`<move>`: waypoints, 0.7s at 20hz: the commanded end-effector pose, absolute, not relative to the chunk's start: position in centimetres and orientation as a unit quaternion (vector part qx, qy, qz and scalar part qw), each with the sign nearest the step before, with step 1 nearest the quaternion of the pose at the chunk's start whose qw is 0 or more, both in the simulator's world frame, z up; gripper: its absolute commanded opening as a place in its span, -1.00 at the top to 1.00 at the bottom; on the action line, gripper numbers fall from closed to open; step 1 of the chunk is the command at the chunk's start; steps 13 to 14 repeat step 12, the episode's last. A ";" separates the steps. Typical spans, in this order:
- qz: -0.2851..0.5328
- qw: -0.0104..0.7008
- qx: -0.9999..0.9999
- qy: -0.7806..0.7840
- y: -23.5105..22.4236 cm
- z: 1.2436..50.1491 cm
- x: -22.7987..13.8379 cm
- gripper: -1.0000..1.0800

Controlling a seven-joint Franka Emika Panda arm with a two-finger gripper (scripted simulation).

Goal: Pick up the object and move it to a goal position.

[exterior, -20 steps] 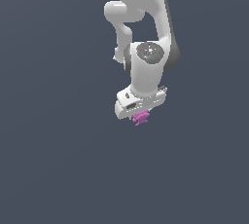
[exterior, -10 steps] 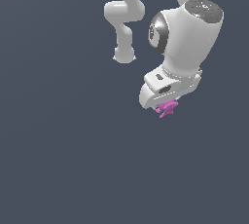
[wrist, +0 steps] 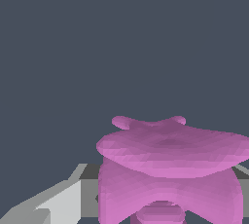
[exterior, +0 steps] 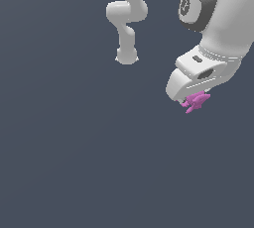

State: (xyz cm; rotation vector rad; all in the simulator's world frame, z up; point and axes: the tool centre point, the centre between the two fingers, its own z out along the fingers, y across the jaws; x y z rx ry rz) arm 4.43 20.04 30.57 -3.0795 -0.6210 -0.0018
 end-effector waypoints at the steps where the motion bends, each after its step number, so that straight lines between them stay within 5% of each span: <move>1: 0.000 0.000 -0.980 -0.197 20.8 31.5 4.7 1.00; 14: 0.000 0.000 -0.980 -0.197 22.1 32.8 5.1 1.00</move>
